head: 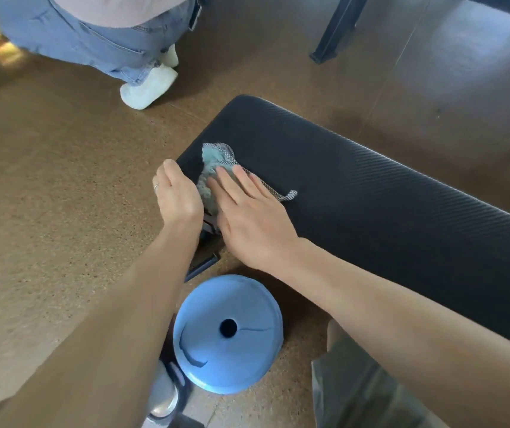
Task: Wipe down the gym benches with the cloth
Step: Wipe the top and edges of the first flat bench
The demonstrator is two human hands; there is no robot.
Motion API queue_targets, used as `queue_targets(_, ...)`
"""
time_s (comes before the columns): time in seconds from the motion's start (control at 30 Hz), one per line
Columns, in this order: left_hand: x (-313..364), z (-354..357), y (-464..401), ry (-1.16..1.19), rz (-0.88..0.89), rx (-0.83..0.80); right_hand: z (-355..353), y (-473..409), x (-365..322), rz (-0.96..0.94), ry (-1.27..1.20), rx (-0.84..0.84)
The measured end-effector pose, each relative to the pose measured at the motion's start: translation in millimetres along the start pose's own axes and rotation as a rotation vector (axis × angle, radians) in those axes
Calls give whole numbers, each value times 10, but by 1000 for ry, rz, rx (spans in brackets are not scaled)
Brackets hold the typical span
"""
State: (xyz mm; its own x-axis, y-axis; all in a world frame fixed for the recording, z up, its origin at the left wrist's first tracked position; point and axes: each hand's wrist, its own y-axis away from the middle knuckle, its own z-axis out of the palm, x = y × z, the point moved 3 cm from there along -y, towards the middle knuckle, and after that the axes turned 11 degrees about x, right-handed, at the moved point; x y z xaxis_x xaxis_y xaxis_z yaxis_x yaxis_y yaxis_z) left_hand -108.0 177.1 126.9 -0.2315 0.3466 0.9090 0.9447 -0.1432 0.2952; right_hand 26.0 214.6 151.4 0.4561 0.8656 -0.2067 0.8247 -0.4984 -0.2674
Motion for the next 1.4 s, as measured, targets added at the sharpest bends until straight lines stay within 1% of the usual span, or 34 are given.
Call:
queue_targets(0.03,0,-49,-29,48,-70,-40,58,-121,-72,-16,-2,-10)
queue_targets(0.07,7,-99,-42,76,-100,-63,109,-202,-117,-35,4,-20)
queue_targets(0.1,31,-152,-40,74,-63,-64,151,-247,-145,-56,17,-26)
queue_targets(0.13,68,-211,-22,44,42,-45,185,-268,-163,-79,33,-29)
queue_targets(0.23,181,-364,91,-62,436,15,204,-292,-189,-116,64,-35)
queue_targets(0.33,213,-380,171,-224,715,-15,48,-227,-143,-93,-1,-63)
queue_targets(0.4,262,-346,264,-319,938,-47,-171,-53,-10,-22,-67,-62)
queue_targets(0.47,248,-239,345,-443,1131,-131,-394,190,222,62,-35,-31)
queue_targets(0.53,167,-123,370,-671,1212,-189,-503,454,498,189,42,-12)
queue_targets(0.6,77,-82,358,-888,1206,-217,-497,693,696,357,86,-13)
queue_targets(0.63,47,-109,310,-940,1181,-237,-460,782,738,399,114,-10)
queue_targets(0.7,56,-261,173,-927,1071,-264,-374,878,763,387,156,14)
queue_targets(0.77,13,-474,-26,-837,789,-277,-342,872,761,351,177,22)
queue_targets(0.8,-57,-543,-82,-754,598,-281,-343,867,763,346,186,16)
queue_targets(0.87,-261,-514,13,-537,267,-246,-341,868,784,351,196,19)
queue_targets(0.93,-443,-335,301,-164,-78,-193,-322,869,790,342,206,40)
queue_targets(0.97,-502,-247,397,4,-205,-152,-312,873,786,341,208,46)
queue_targets(1.0,-492,-177,466,121,-283,-125,-312,875,789,345,208,55)
queue_targets(1.07,-429,-124,442,265,-362,-71,-310,861,799,344,203,67)
queue_targets(1.13,-364,-131,425,399,-392,-11,-316,852,798,346,192,69)
queue_targets(1.17,-368,-133,423,425,-404,26,-318,851,800,348,191,72)
queue_targets(1.27,-361,-162,386,409,-452,133,-326,857,801,343,181,78)
queue_targets(1.33,-322,-181,349,419,-473,168,-337,848,808,343,178,81)
queue_targets(1.4,-269,-175,370,437,-457,193,-346,840,804,345,174,77)
